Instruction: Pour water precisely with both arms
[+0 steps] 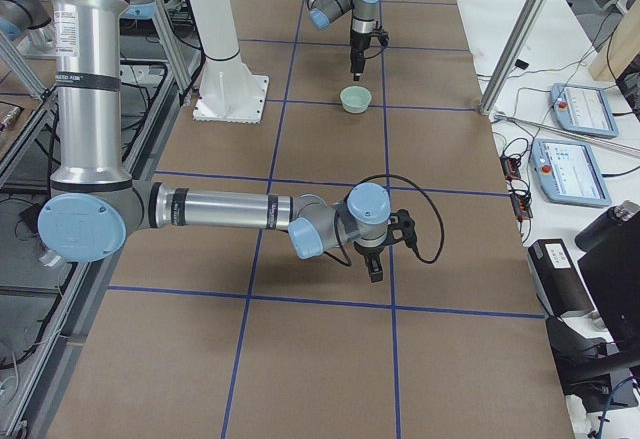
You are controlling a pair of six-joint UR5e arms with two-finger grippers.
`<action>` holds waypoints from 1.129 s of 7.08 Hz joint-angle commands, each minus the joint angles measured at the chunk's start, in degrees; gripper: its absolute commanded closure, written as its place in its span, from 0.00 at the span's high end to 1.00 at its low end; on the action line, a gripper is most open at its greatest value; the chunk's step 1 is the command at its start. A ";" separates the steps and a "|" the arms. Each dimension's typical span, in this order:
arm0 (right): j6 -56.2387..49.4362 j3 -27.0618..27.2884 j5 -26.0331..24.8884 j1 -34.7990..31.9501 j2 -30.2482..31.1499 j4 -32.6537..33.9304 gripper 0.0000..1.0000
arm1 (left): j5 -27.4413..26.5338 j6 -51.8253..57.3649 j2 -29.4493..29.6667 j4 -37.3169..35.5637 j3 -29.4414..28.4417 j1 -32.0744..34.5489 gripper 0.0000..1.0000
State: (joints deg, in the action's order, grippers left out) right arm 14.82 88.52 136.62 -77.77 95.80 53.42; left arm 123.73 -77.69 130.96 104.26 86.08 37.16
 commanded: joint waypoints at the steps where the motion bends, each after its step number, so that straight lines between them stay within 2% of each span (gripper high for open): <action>1: 3.98 -0.27 0.40 2.35 5.25 -18.88 1.00 | -0.07 -0.01 -0.70 -0.02 0.75 0.11 0.74; 4: 3.38 -0.45 -0.21 8.22 10.88 -37.10 1.00 | -0.15 -0.01 -1.49 -0.02 1.54 0.02 0.76; 5: 3.37 -0.45 -0.21 9.46 10.98 -38.99 1.00 | -0.24 -0.01 -1.58 -0.02 1.81 0.11 0.77; 8: 4.07 -0.54 -1.17 13.50 10.03 -39.27 0.99 | -0.33 -0.01 -3.96 -0.02 3.66 0.11 0.77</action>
State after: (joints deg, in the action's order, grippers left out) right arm 18.54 87.99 136.12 -66.15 106.44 14.37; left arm 123.47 -77.70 127.45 104.24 89.36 37.23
